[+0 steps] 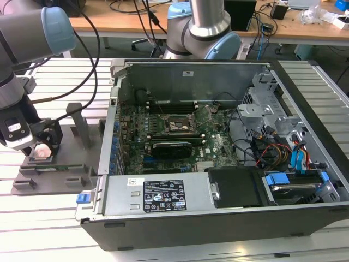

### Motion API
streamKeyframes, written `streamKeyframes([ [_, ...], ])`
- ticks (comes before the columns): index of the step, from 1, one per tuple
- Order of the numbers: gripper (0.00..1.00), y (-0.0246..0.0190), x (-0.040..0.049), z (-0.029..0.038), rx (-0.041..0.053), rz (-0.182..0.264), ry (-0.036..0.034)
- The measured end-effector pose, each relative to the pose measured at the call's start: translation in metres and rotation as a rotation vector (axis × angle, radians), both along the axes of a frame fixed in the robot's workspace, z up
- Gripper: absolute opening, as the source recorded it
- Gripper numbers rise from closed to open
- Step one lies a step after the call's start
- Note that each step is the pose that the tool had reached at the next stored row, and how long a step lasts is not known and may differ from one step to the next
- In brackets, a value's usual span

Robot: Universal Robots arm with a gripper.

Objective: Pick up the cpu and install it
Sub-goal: 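Pick up the cpu and move it towards the insertion slot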

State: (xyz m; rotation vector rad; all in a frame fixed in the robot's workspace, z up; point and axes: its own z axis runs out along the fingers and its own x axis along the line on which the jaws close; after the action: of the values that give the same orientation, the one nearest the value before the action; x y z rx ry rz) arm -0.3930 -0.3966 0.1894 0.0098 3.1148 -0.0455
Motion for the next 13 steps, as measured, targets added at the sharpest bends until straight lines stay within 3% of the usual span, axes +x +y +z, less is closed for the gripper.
streamKeyframes([
  [13,0.72,0.0000,0.0000,-0.0041,0.0000,0.000,0.0000],
])
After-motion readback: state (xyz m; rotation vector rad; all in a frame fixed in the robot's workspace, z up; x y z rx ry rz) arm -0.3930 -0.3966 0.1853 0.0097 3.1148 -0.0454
